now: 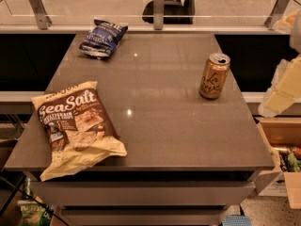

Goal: Move orange can near blue chip bag

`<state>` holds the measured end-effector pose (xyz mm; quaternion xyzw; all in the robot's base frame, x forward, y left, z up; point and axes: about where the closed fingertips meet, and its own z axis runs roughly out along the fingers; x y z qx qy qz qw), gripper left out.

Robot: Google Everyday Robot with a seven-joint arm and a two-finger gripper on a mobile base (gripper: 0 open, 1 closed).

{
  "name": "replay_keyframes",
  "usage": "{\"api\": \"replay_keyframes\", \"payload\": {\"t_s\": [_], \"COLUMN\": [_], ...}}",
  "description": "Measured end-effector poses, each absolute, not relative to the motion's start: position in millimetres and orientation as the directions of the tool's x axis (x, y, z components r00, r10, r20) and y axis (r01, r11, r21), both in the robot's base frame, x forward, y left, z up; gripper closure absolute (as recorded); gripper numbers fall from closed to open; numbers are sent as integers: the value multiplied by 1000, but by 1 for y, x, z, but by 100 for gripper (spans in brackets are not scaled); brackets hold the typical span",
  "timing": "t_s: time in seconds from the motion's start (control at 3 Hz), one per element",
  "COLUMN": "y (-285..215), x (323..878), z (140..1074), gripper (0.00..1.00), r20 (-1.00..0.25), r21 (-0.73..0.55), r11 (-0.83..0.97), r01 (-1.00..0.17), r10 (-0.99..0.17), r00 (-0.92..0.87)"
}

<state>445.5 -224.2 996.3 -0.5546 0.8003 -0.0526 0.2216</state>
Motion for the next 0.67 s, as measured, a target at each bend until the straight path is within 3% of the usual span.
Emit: {"api": "replay_keyframes", "payload": {"t_s": [0.67], "y": [-237], "x": [450], "z": [969], "gripper": [0], "r20": [-527], "r21": [-321], "r11": [575], "r01": [-752], "r10": [-769], "r00": [-363]}}
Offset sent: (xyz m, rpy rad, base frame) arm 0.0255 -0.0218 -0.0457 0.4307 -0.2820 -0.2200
